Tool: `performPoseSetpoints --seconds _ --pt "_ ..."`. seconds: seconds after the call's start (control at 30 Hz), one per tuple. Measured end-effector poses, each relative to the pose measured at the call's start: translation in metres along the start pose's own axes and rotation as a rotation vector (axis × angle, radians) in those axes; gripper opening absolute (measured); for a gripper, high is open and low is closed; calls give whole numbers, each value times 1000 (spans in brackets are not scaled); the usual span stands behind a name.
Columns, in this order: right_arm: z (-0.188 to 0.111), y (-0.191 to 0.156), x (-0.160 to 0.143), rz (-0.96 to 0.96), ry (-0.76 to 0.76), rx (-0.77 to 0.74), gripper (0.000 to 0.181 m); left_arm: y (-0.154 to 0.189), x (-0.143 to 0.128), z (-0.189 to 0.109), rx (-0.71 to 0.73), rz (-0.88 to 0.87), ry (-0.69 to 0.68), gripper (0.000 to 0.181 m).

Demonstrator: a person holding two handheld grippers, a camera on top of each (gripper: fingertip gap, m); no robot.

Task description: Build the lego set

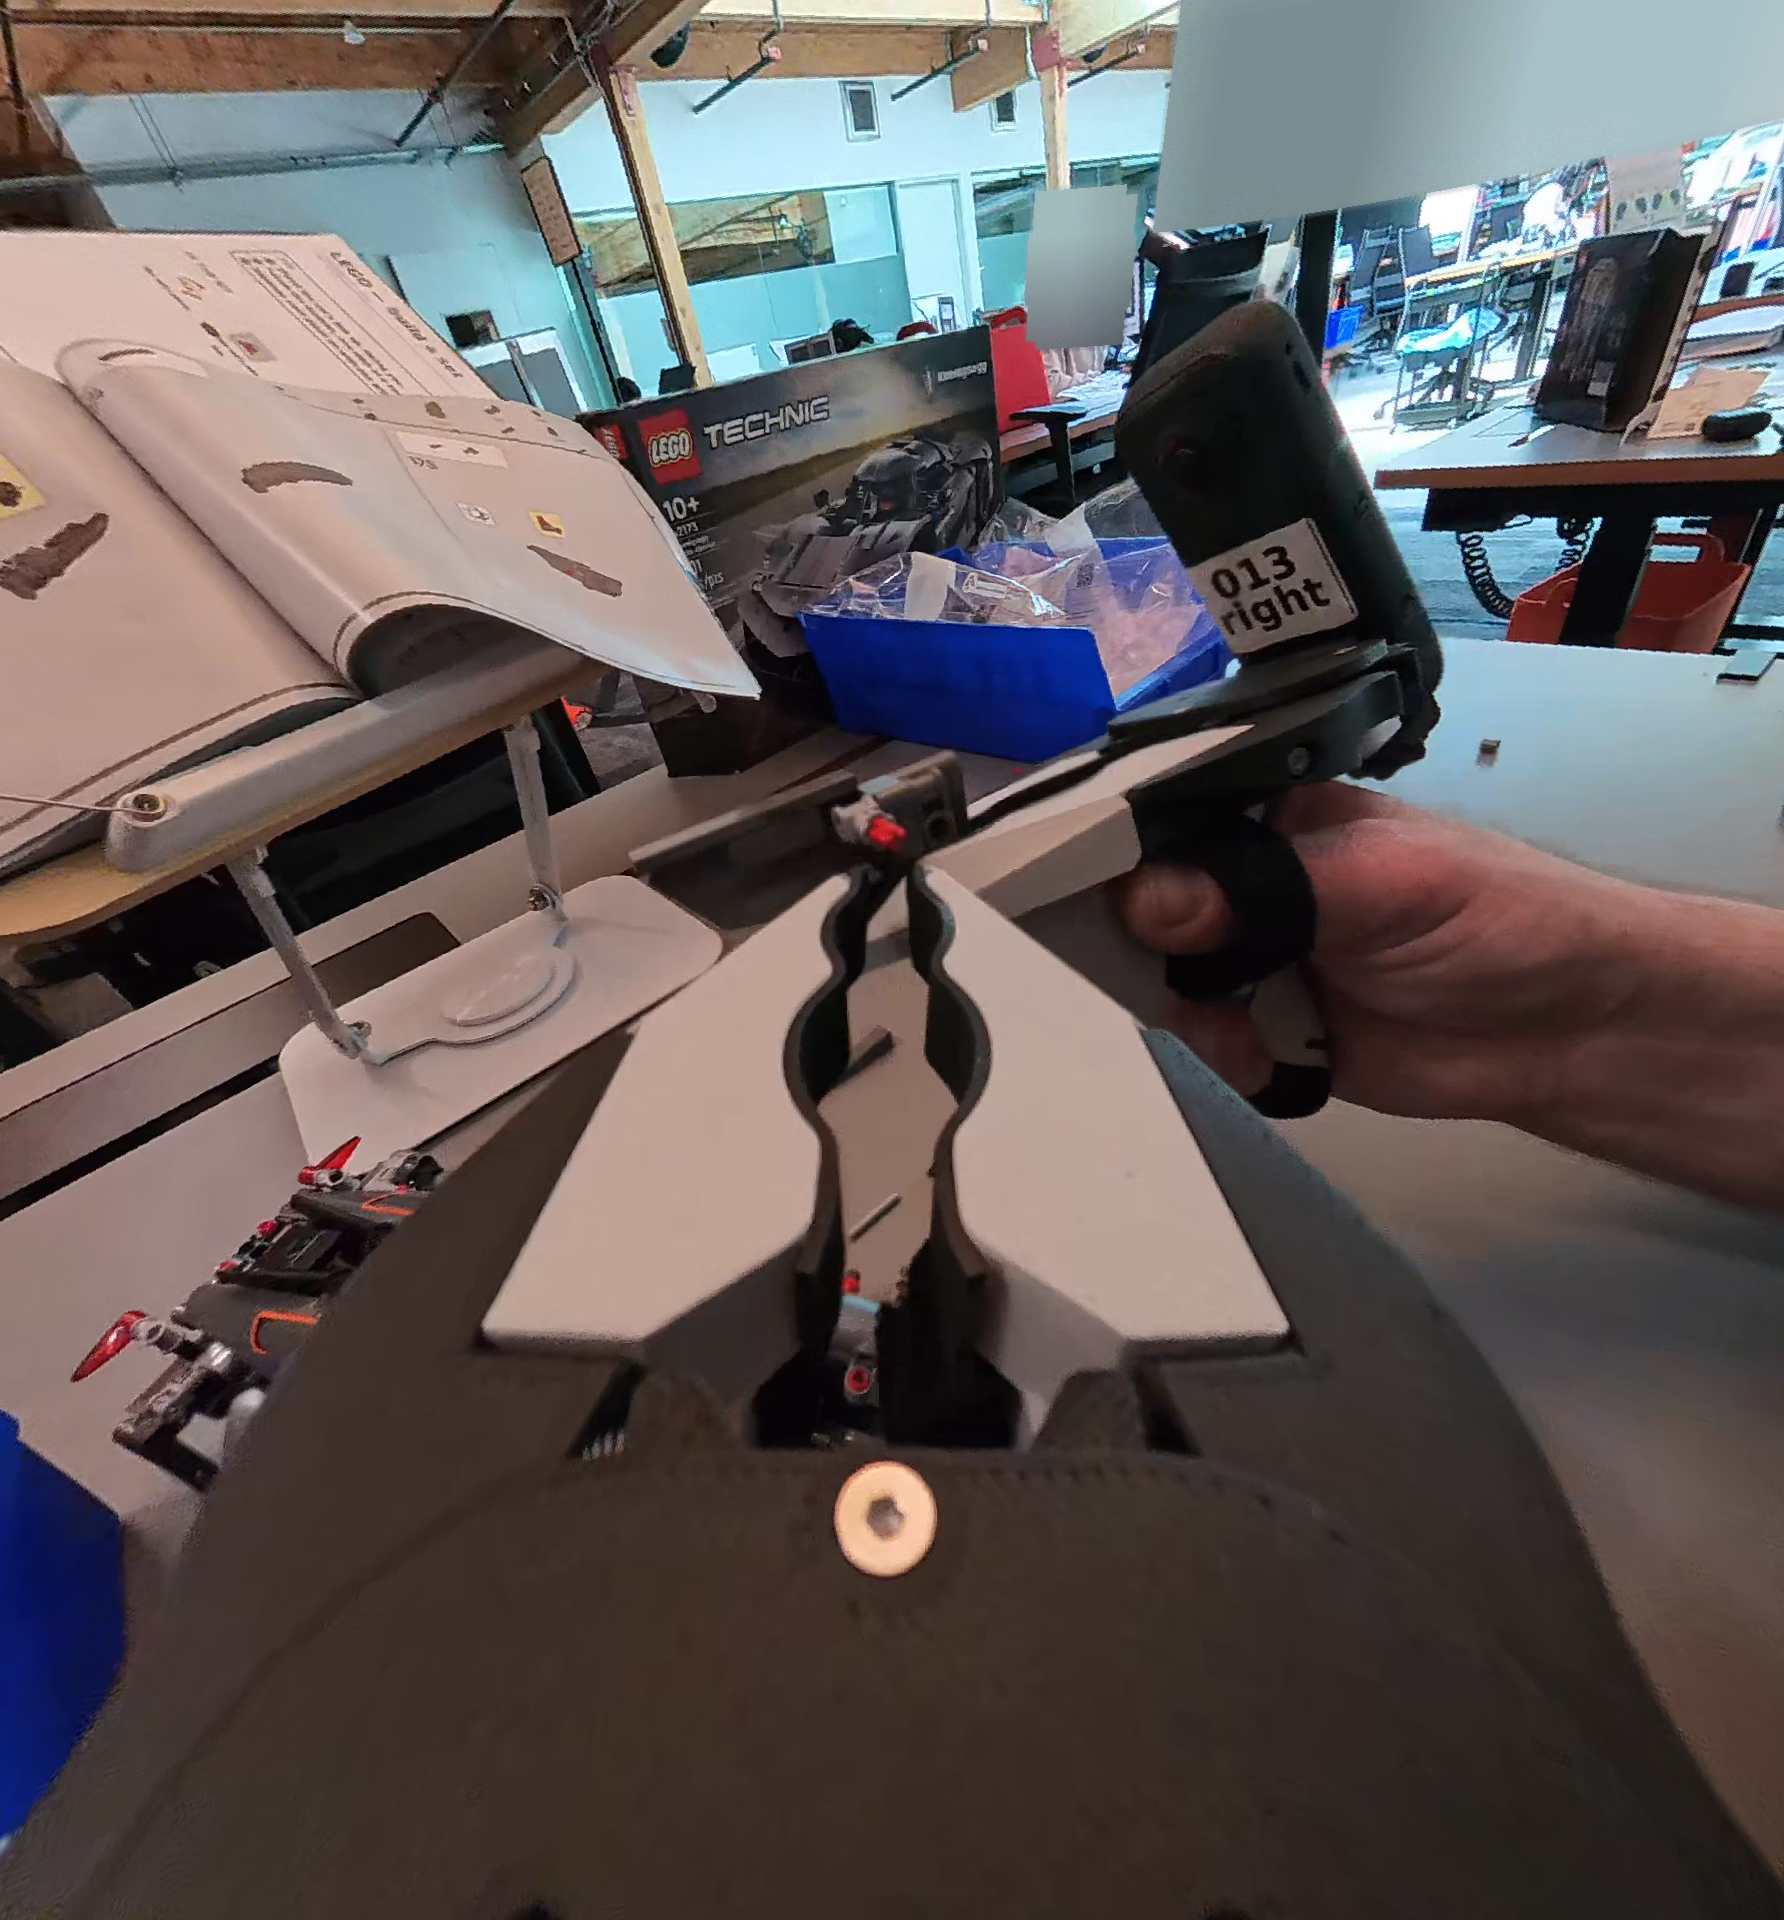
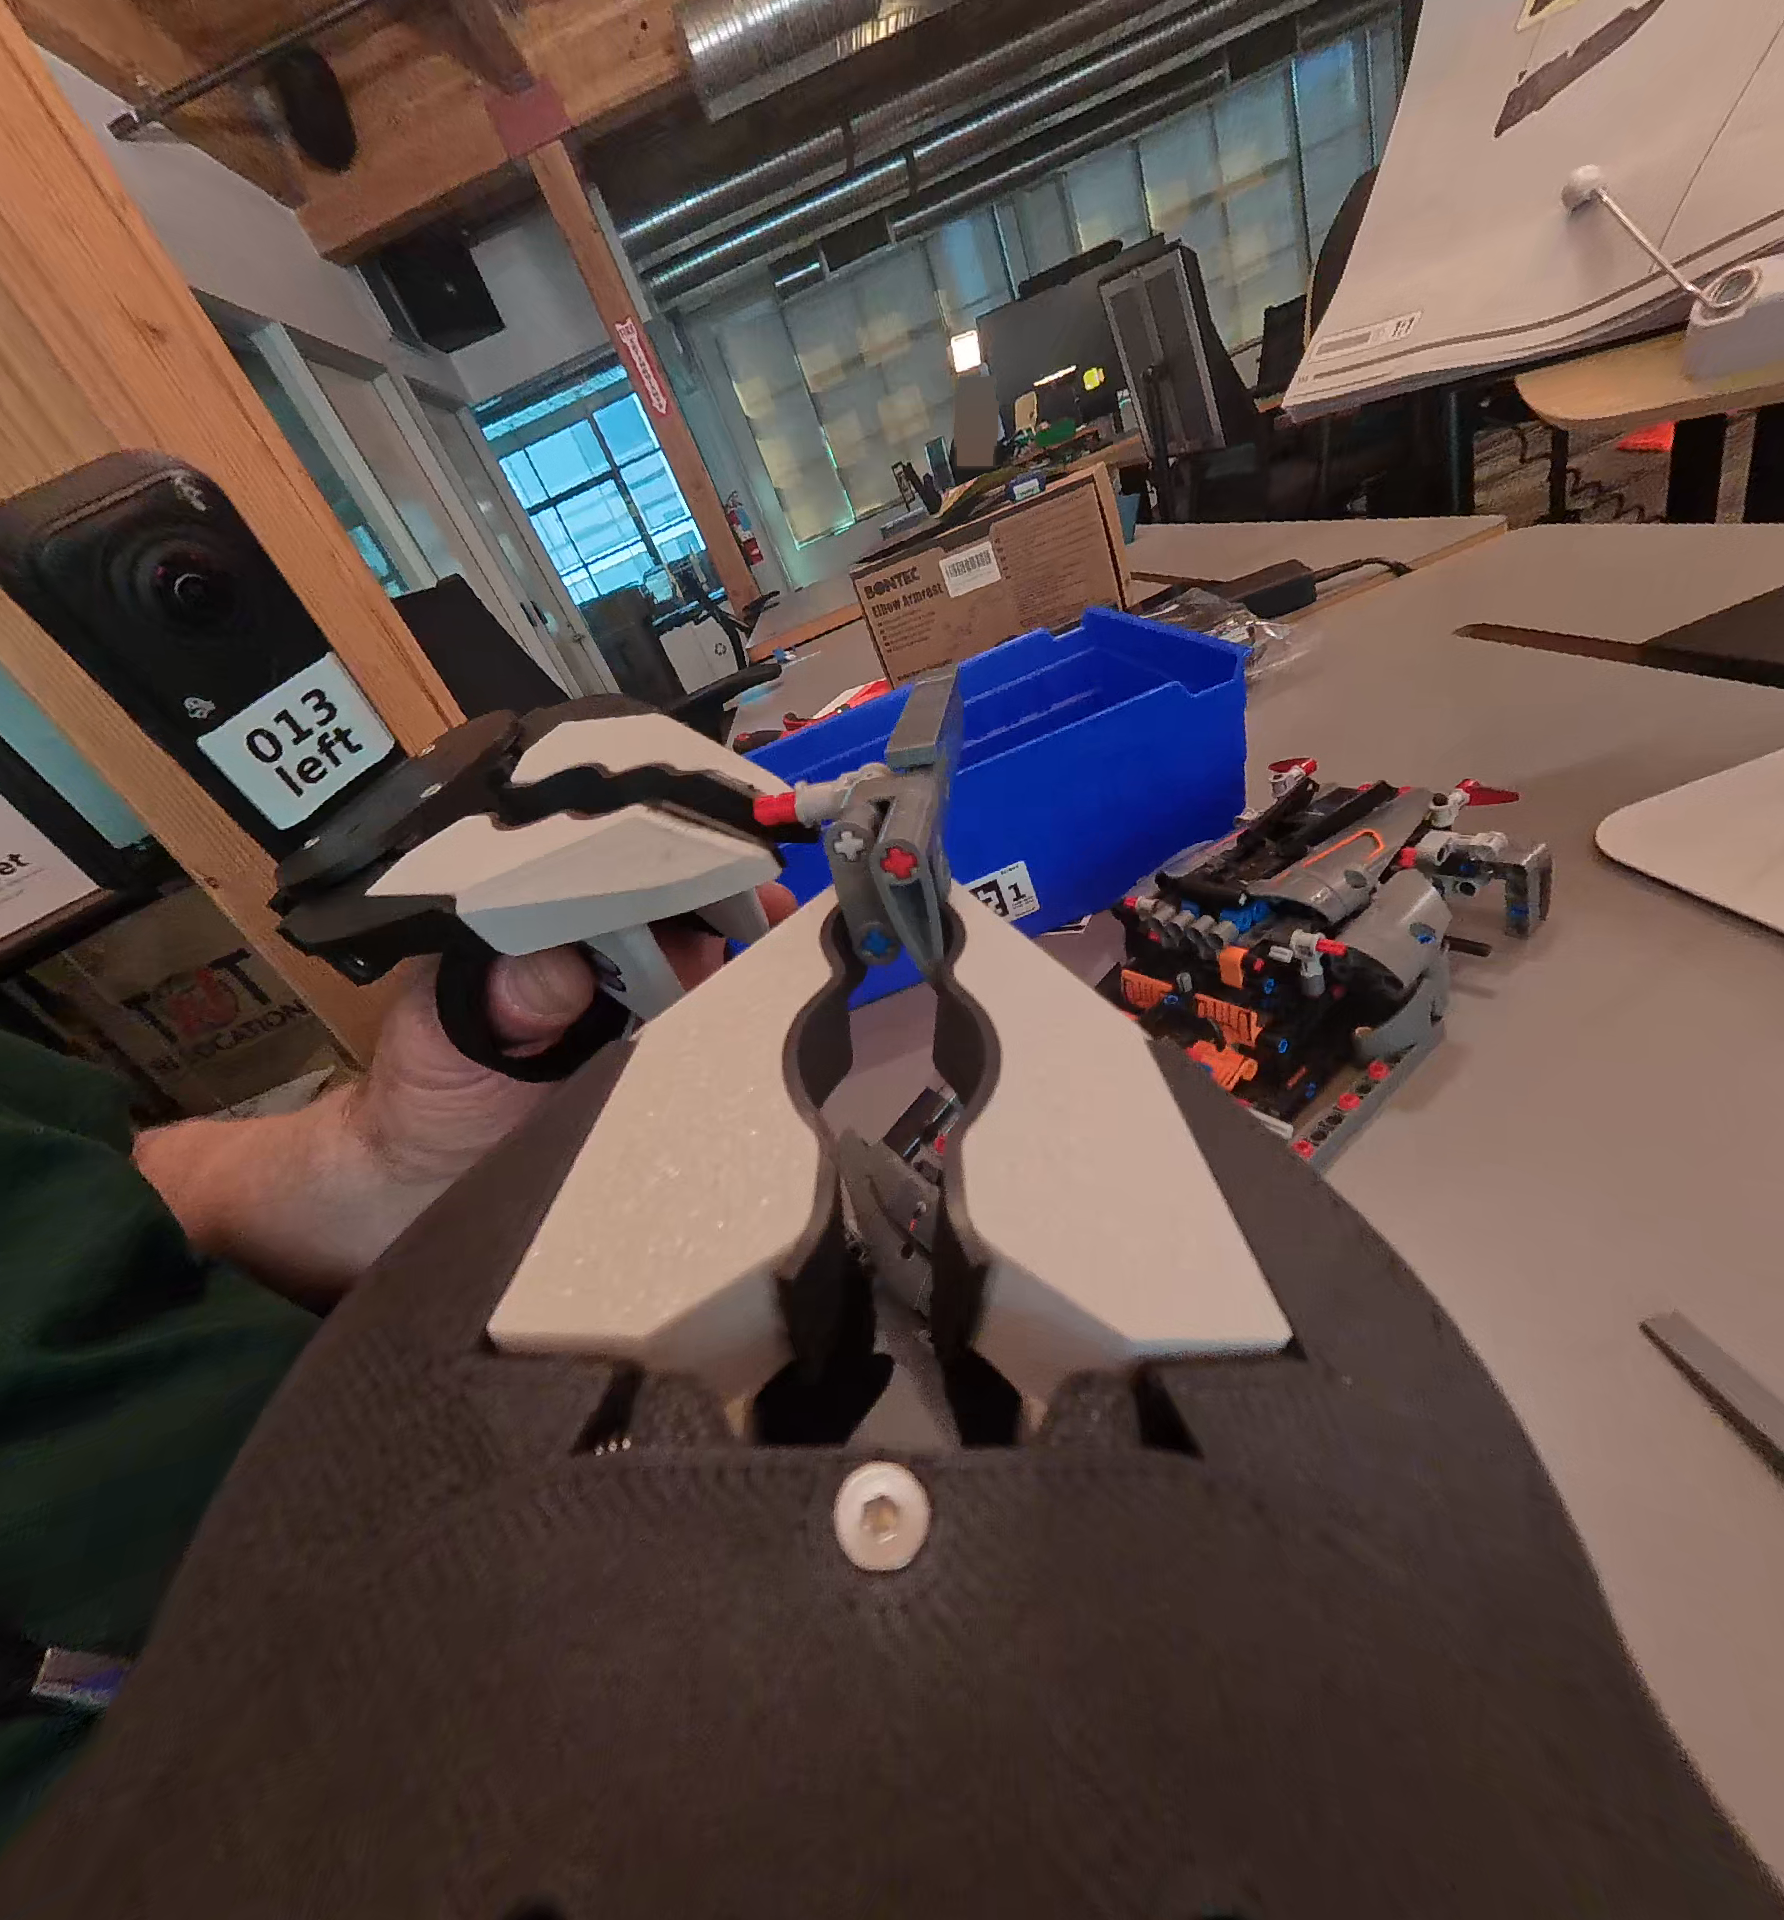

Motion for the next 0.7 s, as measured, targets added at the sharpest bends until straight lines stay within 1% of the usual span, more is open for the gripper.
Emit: performPoseSetpoints --seconds 0.07,0.23,0.3,0.37,0.5,0.57,0.7 --pt "3 2 5 -6 4 5 7 -3 2 -5 10 11 1 4" --pt "4 9 15 -42 -11 -18 7 -20 14 -18 65 35 12 13" --pt "-1 17 20 -135 -40 -103 7 -32 23 -24 106 72 12 14" --pt "-7 25 24 -287 -99 -224 6 -45 30 -28 148 101 1 17" --pt "-17 33 34 -589 -222 -476 7 -67 31 -26 201 110 -49 20" --pt "-18 30 38 -675 -227 -528 7 -73 29 -22 203 81 -57 21" --pt "-19 31 40 -737 -225 -582 7 -76 24 -13 203 82 -84 21"
Point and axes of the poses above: each gripper's, where its closed fingertips meet, z out along the fingers, x out of its top, y = z × x across the jaws, the point moved 5 cm from there along -z, back along the fingers, and after that the axes turned 3 degrees about x, right-handed, at the moved point
